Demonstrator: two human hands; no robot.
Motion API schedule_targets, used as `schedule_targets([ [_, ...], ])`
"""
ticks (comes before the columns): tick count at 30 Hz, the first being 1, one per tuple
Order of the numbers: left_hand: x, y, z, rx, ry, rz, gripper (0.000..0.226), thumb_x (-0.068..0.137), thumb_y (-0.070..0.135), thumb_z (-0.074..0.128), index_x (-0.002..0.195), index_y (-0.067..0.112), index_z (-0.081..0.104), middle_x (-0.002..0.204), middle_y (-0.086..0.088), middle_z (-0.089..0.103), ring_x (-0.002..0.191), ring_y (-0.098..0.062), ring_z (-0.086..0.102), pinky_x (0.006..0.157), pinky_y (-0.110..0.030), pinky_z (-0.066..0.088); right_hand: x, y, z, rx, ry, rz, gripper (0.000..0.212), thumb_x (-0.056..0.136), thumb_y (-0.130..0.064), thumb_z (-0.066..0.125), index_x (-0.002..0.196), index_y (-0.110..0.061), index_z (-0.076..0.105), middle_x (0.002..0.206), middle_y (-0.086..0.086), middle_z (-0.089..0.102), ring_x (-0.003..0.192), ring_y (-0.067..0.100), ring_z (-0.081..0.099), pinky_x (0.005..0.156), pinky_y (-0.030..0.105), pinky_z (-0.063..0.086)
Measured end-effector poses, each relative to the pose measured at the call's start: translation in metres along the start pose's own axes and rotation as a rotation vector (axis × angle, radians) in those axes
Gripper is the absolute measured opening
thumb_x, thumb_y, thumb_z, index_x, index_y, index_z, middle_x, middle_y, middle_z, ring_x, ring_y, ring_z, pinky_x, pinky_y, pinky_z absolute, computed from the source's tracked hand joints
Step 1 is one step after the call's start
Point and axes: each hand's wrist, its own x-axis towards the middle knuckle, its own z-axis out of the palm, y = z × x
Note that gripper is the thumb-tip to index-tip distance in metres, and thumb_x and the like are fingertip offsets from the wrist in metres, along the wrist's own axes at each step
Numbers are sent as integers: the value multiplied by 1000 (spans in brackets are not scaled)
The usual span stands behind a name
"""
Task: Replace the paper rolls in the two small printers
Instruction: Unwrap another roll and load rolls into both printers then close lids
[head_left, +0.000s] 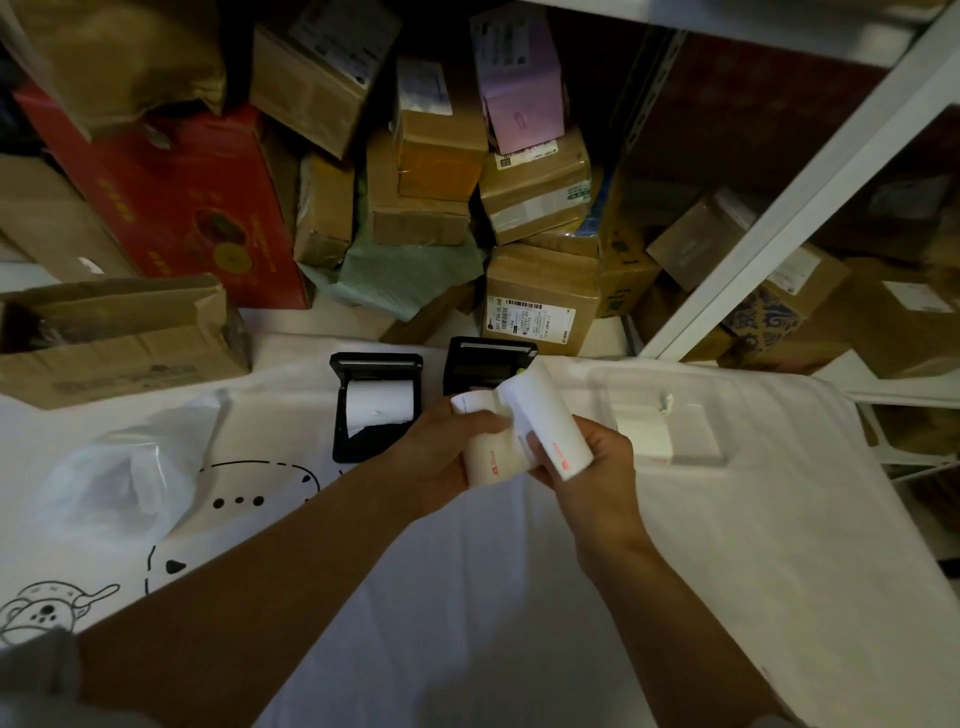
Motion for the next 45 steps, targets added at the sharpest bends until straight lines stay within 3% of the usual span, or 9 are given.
schedule_targets([
  [5,-11,3,-7,-39,-1,-143,25,94,25,50,119,22,54,109,-6,61,104,-26,57,98,-55,42,2,-4,-4,55,-153,-13,16,89,-2,58,86,-14,69,78,0,65,67,0,65,57,13,52],
  [9,-15,9,-5,-212,-14,-182,48,94,51,36,111,12,60,71,-11,71,70,-25,68,68,-40,55,-1,13,-12,-585,-252,-340,36,84,-17,67,120,-23,65,117,-3,67,107,15,62,92,35,54],
  [13,-14,6,-2,-191,-15,-204,42,87,52,51,96,12,63,68,-12,70,59,-22,69,57,-30,57,-4,17,-11,-779,-306,-468,41,83,-22,60,124,-20,62,125,1,64,114,8,53,100,20,39],
  [19,-14,-4,-8,-96,132,-214,21,88,28,61,99,11,59,82,-14,67,74,-26,62,64,-35,51,-7,9,-9,-198,-245,-95,34,91,5,49,118,-10,64,111,-12,62,96,-13,58,86,4,45],
  [22,-14,-6,-8,-100,82,-167,22,89,31,58,101,12,62,79,-10,71,67,-22,68,55,-31,56,0,14,-11,-95,-62,70,34,96,-14,51,128,-23,56,124,-8,56,111,4,54,101,30,47],
  [25,-16,-4,-1,-12,16,-108,23,93,36,52,101,16,62,80,-6,72,67,-18,69,55,-28,56,3,16,-8,36,-134,306,33,91,-33,58,123,-25,57,117,2,64,105,19,61,84,37,56],
  [30,-12,0,4,230,144,115,34,89,25,61,120,24,49,113,-3,60,91,-16,61,67,-29,55,12,16,-8,-3,-48,233,33,89,-28,63,120,-22,59,112,4,66,96,19,65,78,36,59],
  [39,-7,-4,2,372,244,160,18,88,30,62,104,24,54,91,9,56,83,-9,55,65,-22,52,19,17,-11,-51,-18,181,50,81,-15,72,123,-33,52,114,-1,56,94,17,60,71,27,57],
  [45,-11,-12,-4,446,218,121,34,87,21,64,119,17,54,111,0,57,104,-21,57,85,-37,55,16,29,-17,26,-51,276,32,83,-19,70,114,-15,63,107,6,68,97,23,66,75,32,58],
])
